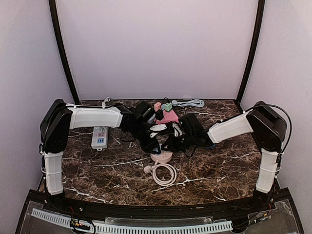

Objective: Pull the plug off the socket

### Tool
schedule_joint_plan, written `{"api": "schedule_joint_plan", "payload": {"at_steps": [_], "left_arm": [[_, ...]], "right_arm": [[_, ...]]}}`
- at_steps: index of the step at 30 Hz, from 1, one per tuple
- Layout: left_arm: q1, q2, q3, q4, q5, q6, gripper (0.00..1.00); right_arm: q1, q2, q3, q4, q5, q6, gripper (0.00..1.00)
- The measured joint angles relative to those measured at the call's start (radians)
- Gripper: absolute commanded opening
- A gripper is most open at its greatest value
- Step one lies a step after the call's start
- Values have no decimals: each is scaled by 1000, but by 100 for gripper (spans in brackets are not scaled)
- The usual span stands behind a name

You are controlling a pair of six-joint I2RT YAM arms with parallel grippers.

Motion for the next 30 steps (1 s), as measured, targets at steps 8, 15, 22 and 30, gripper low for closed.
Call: {"api": "schedule_joint_plan", "payload": {"at_steps": [8,15,22,30], "left_arm": [[2,68,115,-129,5,23,19],[9,113,207,-227,8,58,19],[11,113,203,-220,6,65,17],[-16,5,-11,7,-43,-1,18]], "right_arm": [[20,2,11,-17,42,-11,0],[19,7,10,-4,43,-3,0],[18,11,11,3,45,-3,0],[21,19,12,3,43,-24,0]]}}
